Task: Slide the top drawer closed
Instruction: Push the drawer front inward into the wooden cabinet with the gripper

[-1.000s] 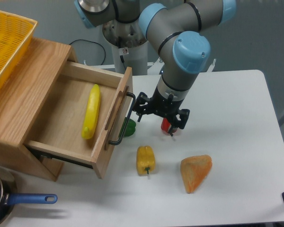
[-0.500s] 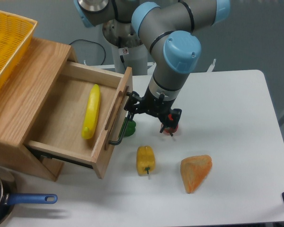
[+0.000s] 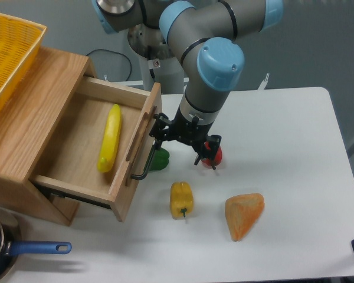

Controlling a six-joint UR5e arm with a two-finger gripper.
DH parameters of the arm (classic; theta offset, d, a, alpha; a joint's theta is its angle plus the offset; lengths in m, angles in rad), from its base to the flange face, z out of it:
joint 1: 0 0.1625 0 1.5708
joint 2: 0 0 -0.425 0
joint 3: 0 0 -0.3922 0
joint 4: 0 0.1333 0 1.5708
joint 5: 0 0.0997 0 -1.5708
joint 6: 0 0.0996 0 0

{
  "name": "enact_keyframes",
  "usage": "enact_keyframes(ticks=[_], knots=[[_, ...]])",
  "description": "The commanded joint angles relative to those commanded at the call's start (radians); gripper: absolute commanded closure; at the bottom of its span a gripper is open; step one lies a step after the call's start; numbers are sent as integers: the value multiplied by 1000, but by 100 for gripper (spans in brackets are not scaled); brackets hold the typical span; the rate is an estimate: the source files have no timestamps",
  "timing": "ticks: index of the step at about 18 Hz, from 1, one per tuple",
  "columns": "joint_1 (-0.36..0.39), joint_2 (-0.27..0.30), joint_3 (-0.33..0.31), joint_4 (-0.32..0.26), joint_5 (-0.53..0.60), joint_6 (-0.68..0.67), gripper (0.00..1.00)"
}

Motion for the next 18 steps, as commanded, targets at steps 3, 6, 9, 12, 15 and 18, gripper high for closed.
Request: enact_keyframes(ticks=[3,6,9,12,15,18], knots=[[-14,2,2,-6,2,-2,0],[-24,8,0,-6,2,-9,0],[-32,8,-2,-6,3,-11,0],[-55,8,-3,-8,9,-17,0],[-75,9,-8,-6,9,-24,0],[-84,15,-9,-6,9,-28,0]])
